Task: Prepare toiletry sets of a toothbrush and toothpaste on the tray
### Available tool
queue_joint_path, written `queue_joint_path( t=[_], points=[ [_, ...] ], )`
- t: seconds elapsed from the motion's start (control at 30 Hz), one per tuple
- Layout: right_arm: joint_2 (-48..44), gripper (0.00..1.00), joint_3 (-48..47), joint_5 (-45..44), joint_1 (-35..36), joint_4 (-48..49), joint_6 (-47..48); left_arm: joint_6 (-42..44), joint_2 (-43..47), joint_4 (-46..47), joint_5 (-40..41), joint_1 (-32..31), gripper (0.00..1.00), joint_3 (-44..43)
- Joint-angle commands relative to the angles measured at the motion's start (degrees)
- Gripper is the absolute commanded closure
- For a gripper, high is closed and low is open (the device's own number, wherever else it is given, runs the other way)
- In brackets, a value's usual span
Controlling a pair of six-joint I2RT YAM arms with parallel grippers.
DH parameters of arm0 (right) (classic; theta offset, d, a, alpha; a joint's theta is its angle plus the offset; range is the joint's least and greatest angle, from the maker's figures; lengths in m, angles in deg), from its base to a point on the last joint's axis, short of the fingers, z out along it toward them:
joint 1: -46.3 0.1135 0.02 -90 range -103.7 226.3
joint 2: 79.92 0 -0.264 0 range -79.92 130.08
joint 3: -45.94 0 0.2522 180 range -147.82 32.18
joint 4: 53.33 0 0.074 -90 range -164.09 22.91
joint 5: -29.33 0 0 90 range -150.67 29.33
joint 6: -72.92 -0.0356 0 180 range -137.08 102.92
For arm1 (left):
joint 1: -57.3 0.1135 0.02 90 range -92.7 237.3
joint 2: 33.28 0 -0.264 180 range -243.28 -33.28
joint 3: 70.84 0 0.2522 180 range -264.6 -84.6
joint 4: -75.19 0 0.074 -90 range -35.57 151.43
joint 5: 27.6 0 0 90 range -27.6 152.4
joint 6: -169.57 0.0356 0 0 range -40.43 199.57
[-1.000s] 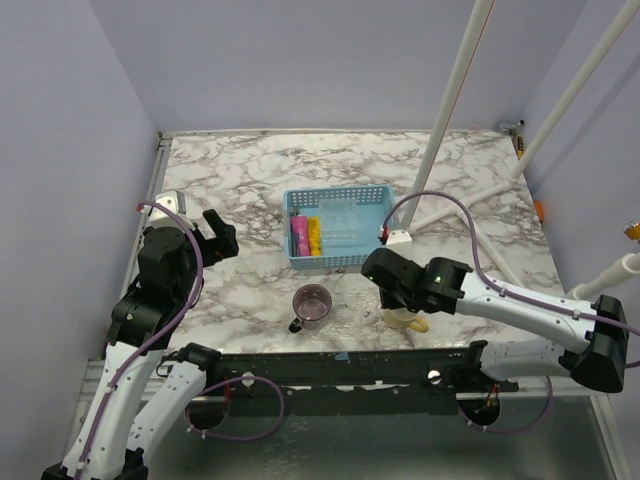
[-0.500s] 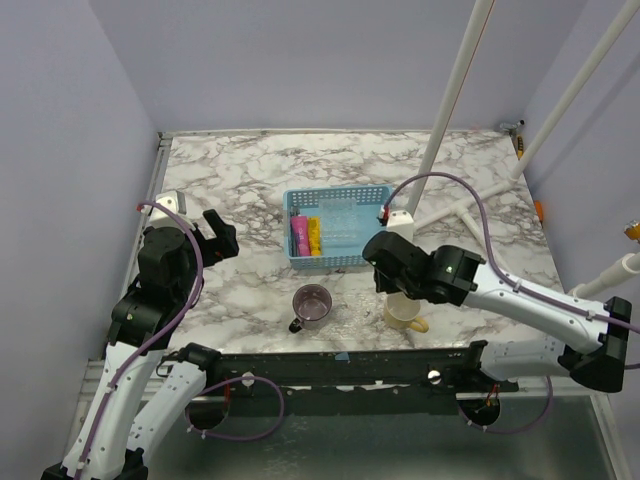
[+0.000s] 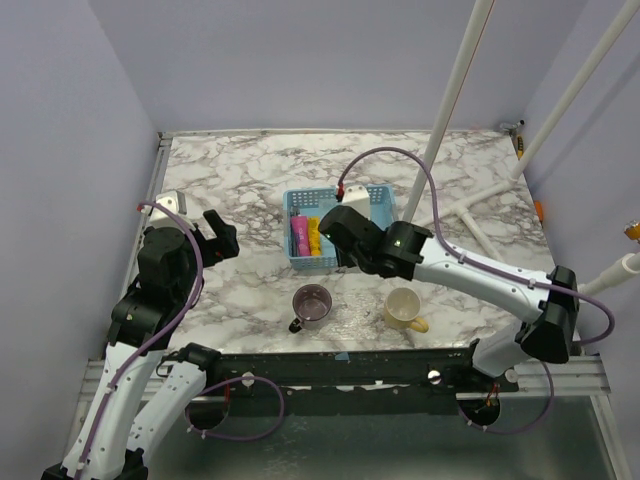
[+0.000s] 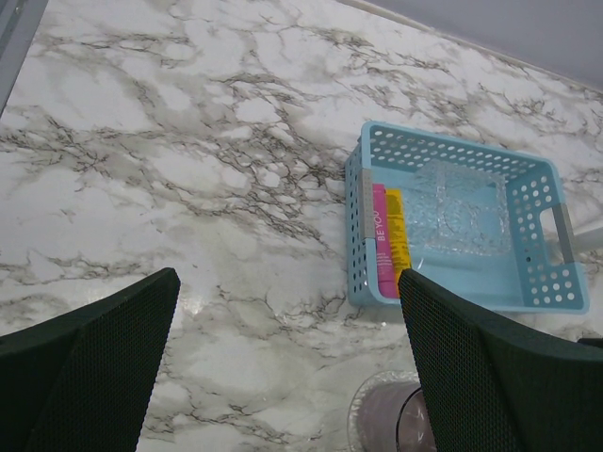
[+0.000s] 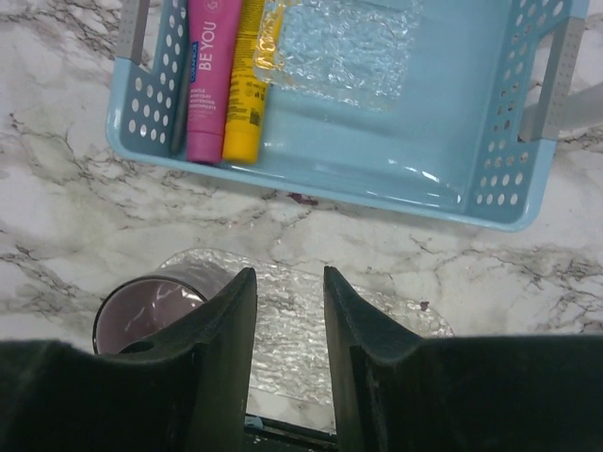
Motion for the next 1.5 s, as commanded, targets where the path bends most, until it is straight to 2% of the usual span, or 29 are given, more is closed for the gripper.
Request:
queue_joint_path(
  t=[0.0, 0.3, 0.67, 1.47],
  points=[
    [3.97, 0.62, -3.57, -1.60, -1.93, 3.73, 3.03, 0.62, 1.04, 0.57, -1.73, -0.17, 0.02, 0.26],
    [12.37, 0.57, -8.17, -0.46, -5.89, 5.83, 3.81, 0.61, 0.92, 0.82, -2.41, -0.17, 0.02, 0.29],
    [18.57, 0.57, -10.71, 2.56, -11.06, 9.53, 3.02, 0.61, 1.05, 0.74, -2.68, -0.17, 0.02, 0.26],
    [27.36, 0.57, -13.62, 7.24, -17.20, 14.48, 1.60, 0.69, 0.71, 0.80, -3.57, -0.17, 0.02, 0.12]
  ],
)
